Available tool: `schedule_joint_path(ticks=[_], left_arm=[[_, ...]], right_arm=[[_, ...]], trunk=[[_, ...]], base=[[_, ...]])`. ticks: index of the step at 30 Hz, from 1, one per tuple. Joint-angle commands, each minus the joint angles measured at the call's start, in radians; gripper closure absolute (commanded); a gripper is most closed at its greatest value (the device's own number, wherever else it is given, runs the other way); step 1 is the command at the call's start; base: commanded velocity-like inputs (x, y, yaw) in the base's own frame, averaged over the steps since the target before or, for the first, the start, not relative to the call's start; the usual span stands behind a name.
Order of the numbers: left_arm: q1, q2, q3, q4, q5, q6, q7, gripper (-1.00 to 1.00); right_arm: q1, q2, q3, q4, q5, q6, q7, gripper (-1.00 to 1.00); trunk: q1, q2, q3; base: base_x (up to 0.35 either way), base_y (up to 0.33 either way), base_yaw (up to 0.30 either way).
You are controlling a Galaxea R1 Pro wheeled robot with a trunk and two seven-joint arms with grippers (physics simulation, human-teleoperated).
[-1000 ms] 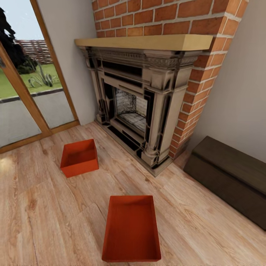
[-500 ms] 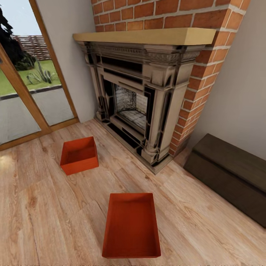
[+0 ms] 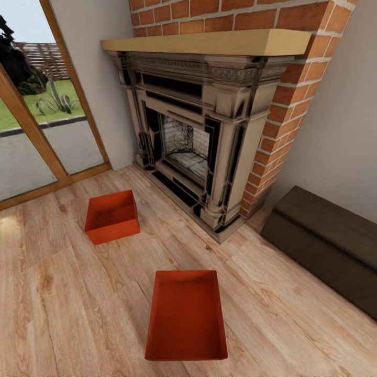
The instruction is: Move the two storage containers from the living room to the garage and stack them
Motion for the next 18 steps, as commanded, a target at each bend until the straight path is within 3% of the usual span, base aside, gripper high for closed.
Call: schedule_joint_path(ticks=[1, 18], left_arm=[[0.0, 0.0, 0.001, 0.001, 0.008, -0.003, -0.001, -1.0], [0.0, 0.0, 0.0, 0.001, 0.008, -0.003, -0.001, -1.0]], right_arm=[[-0.001, 0.0, 0.006, 0.003, -0.011, -0.006, 0.006, -1.0], [-0.001, 0.0, 0.006, 0.003, -0.011, -0.006, 0.006, -1.0]], trunk=[[0.0, 0.0, -0.002], [0.0, 0.0, -0.029]], base=[[0.0, 0.0, 0.0], [0.0, 0.0, 0.0]])
